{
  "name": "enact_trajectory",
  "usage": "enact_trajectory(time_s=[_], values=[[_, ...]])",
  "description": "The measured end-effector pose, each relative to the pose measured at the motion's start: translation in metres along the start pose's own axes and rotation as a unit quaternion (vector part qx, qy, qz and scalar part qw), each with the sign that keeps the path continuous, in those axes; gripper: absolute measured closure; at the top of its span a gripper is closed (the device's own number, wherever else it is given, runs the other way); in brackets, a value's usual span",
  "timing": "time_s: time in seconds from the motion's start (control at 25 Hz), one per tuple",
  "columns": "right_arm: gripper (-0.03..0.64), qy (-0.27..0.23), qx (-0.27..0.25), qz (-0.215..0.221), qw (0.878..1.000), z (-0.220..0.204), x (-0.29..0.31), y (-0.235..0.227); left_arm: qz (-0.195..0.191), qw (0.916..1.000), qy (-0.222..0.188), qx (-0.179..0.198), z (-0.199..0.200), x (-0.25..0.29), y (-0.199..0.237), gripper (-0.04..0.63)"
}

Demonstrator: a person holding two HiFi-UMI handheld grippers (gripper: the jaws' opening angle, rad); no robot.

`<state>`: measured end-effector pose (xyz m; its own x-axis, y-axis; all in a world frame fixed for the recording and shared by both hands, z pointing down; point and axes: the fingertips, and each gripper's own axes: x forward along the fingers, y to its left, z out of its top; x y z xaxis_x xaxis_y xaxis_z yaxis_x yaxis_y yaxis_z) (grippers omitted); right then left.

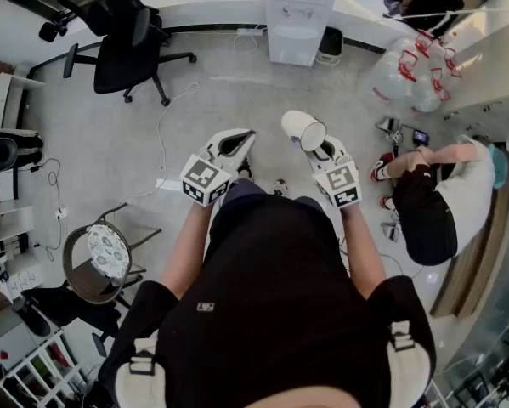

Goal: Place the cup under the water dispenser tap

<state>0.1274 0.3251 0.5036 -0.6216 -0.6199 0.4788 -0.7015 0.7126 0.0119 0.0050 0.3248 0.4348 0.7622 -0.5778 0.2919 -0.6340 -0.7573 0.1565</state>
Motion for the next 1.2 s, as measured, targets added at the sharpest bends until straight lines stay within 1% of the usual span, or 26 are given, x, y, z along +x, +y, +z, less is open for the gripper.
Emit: enact_trajectory(time_s=[0.16, 0.4, 0.68, 0.92, 1.2], values=[[0.577, -0.002, -0.007, -0.003, 1.0, 0.004, 0.006, 0.007, -0.015, 0.9998, 0.01, 0.0, -0.01, -0.004, 0.001, 0.597], [0.577, 0.001, -0.01, -0.003, 1.0, 0.011, 0.01, 0.013, -0.01, 0.9999, 0.007, -0.004, -0.008, -0.011, 0.009, 0.596], [0.577, 0.014, 0.0, -0.011, 1.0, 0.007, 0.019, 0.013, -0.009, 0.9998, 0.01, -0.015, -0.017, -0.019, 0.018, 0.597], [0.577, 0.024, 0.009, -0.007, 1.0, 0.014, 0.035, 0.014, -0.011, 0.9997, 0.013, -0.02, -0.019, -0.022, 0.037, 0.597], [0.577, 0.04, 0.02, -0.013, 0.999, 0.024, 0.064, 0.004, -0.02, 0.9994, 0.018, -0.022, -0.018, -0.014, 0.069, 0.596]])
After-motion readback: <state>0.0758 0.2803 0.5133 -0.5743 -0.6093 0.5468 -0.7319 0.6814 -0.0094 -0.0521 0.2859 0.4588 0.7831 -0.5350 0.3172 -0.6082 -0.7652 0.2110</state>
